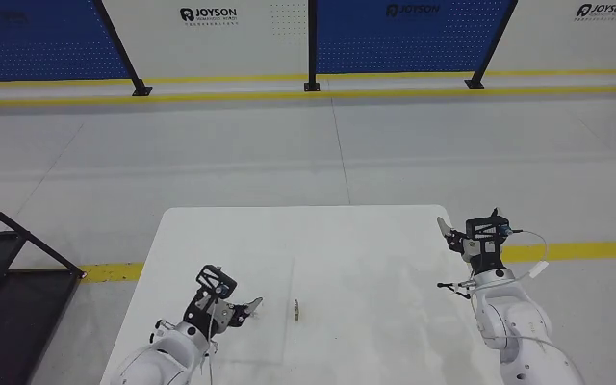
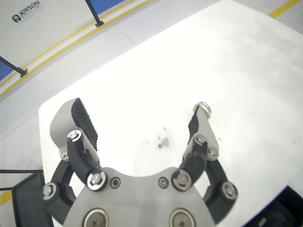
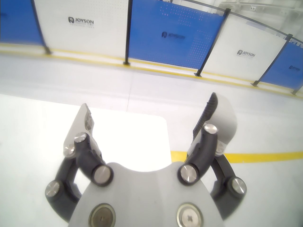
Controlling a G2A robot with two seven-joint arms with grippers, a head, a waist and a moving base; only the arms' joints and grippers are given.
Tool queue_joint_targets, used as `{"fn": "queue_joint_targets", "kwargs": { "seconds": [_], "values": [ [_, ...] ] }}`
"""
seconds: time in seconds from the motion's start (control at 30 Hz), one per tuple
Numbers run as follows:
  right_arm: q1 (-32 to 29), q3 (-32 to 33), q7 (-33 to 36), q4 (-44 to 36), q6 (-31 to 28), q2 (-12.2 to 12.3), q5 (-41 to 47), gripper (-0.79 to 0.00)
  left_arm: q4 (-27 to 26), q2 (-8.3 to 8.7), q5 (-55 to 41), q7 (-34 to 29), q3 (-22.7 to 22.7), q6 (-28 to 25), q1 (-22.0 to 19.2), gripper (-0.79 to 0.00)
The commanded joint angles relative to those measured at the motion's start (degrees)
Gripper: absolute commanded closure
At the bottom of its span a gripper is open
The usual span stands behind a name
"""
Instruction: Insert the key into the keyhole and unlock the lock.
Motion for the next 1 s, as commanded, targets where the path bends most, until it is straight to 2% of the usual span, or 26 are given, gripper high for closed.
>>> {"fn": "queue_joint_targets", "kwargs": {
  "seconds": [0.0, 0.03, 0.07, 0.1, 0.2, 0.3, 0.4, 0.47, 0.63, 0.7, 0.8, 0.87, 0.97],
  "values": [
    [0.0, 0.0, 0.0, 0.0, 0.0, 0.0, 0.0, -0.785, 0.5, -0.04, 4.0, -2.6, 2.1, 0.8, 0.2, -0.785],
    [0.0, 0.0, 0.0, 0.0, 0.0, 0.0, 0.0, -0.785, 1.0, -0.11, 5.7, -3.1, 3.2, 1.8, 0.0, -0.76],
    [0.0, 0.0, 0.0, 0.0, 0.0, 0.0, 0.0, -0.785, 1.8, -0.2, 7.5, -3.8, 4.5, 2.8, -0.3, -0.659],
    [0.0, 0.0, 0.0, 0.0, 0.0, 0.0, 0.0, -0.785, 2.8, -0.29, 8.8, -4.7, 5.9, 3.5, -0.6, -0.6],
    [0.0, 0.0, 0.0, 0.0, 0.0, 0.0, 0.0, -0.785, 5.6, -0.72, 12.3, -6.5, 9.3, 7.4, -2.5, -0.529],
    [0.0, 0.0, 0.0, 0.0, 0.0, 0.0, 0.0, -0.785, 7.9, -1.12, 12.8, -8.6, 11.5, 9.4, -4.6, -0.511],
    [0.0, 0.0, 0.0, 0.0, 0.0, 0.0, 0.0, -0.785, 9.6, -1.46, 12.2, -9.9, 13.0, 10.7, -6.3, -0.419],
    [0.0, 0.0, 0.0, 0.0, 0.0, 0.0, 0.0, -0.785, 10.6, -1.62, 11.9, -11.1, 13.8, 11.0, -7.0, -0.388],
    [0.0, 0.0, 0.0, 0.0, 0.0, 0.0, 0.0, -0.785, 12.5, -1.86, 13.3, -12.8, 15.6, 11.0, -8.6, -0.379],
    [0.0, 0.0, 0.0, 0.0, 0.0, 0.0, 0.0, -0.785, 13.0, -1.96, 13.5, -13.1, 16.1, 11.3, -9.0, -0.345],
    [0.0, 0.0, 0.0, 0.0, 0.0, 0.0, 0.0, -0.785, 13.7, -2.07, 14.5, -13.7, 16.6, 12.4, -9.5, -0.336],
    [0.0, 0.0, 0.0, 0.0, 0.0, 0.0, 0.0, -0.785, 14.2, -2.14, 15.3, -14.0, 17.0, 13.0, -9.8, -0.296],
    [0.0, 0.0, 0.0, 0.0, 0.0, 0.0, 0.0, -0.785, 14.8, -2.23, 16.0, -14.4, 17.2, 13.4, -10.3, -0.292]
  ]
}}
